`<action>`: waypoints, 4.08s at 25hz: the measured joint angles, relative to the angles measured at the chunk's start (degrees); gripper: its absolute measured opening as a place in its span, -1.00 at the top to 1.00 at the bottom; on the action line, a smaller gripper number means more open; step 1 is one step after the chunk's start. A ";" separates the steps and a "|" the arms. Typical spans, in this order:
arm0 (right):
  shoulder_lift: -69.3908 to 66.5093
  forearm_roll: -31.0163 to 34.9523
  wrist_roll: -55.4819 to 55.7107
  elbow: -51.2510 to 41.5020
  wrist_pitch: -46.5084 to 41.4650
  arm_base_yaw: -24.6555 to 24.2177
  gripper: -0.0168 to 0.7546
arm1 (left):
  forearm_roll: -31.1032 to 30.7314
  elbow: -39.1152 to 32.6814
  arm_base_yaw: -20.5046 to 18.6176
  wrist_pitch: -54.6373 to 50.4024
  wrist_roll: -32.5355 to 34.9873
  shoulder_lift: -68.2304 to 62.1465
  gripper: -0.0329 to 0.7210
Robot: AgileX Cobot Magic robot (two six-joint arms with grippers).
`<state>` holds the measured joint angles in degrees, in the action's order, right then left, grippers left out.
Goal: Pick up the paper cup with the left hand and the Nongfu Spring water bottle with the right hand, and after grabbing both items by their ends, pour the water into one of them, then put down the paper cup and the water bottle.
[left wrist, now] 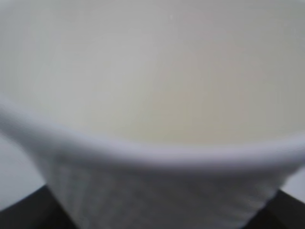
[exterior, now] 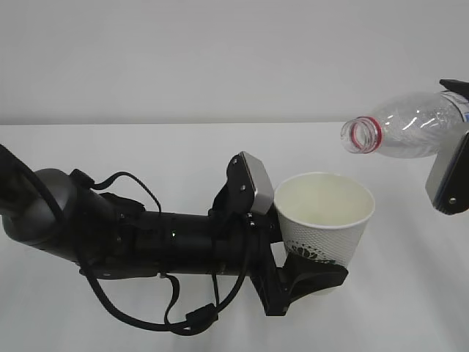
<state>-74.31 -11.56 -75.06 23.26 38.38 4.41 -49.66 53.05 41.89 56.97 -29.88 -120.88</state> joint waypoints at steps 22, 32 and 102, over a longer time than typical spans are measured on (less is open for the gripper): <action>0.00 0.78 -3.68 0.00 1.13 0.00 -0.19 | -0.36 0.00 0.00 0.89 -0.49 0.00 -0.53; 0.00 0.91 -4.00 0.00 1.23 0.00 -0.19 | -0.36 0.00 0.00 0.89 -0.51 0.00 -0.53; 0.00 1.68 -4.46 0.00 1.63 0.00 -0.19 | -0.36 0.00 0.00 0.89 -0.61 0.00 -0.53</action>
<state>-74.31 -9.88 -79.51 23.26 40.01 4.41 -50.02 53.05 41.89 57.86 -30.48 -120.88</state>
